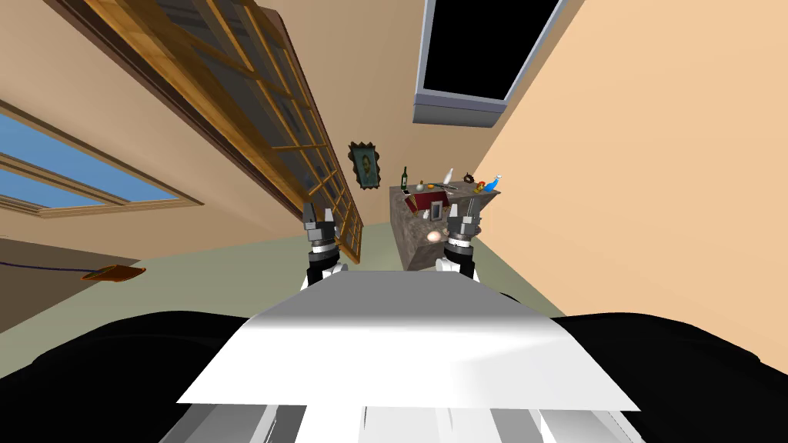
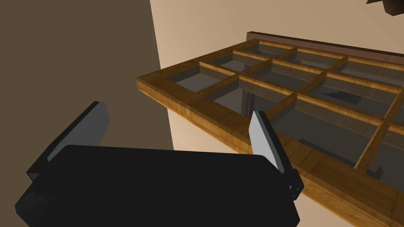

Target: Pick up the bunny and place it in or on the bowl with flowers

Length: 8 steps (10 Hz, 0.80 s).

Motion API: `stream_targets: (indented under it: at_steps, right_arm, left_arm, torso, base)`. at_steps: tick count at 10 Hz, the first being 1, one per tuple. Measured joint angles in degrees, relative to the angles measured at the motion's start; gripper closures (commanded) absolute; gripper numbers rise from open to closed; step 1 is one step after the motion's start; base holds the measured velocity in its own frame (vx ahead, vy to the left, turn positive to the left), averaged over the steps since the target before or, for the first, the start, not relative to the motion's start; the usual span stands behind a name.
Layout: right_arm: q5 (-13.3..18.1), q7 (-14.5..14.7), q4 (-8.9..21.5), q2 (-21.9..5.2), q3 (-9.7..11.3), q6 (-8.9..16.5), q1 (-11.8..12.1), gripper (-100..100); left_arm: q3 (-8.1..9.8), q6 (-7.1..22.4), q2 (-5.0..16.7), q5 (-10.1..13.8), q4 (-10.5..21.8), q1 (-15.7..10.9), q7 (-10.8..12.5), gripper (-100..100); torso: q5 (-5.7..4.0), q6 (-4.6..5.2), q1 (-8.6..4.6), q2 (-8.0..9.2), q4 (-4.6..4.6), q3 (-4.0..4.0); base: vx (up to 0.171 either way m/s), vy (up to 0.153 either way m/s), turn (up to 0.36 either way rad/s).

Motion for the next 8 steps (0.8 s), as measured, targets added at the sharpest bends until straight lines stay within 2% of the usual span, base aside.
stream_targets:
  at_steps: [4, 8]
  right_arm:
    - [-0.2, -1.2, 0.9, -5.5, 0.6, 0.7, 0.3, -100]
    - [-0.2, -3.2, 2.8, -10.9, 1.7, 3.0, 0.5, -100]
  left_arm:
    - [0.0, 0.0, 0.0, 0.0, 0.0, 0.0, 0.0, 0]
    - [0.0, 0.0, 0.0, 0.0, 0.0, 0.0, 0.0, 0]
  torso:
    - [0.0, 0.0, -0.01, 0.52, 0.11, 0.3]
    - [-0.02, 0.0, -0.08, 0.69, 0.15, 0.4]
  base:
    - [-0.125, 0.004, -0.011]
    - [-0.173, -0.019, -0.004]
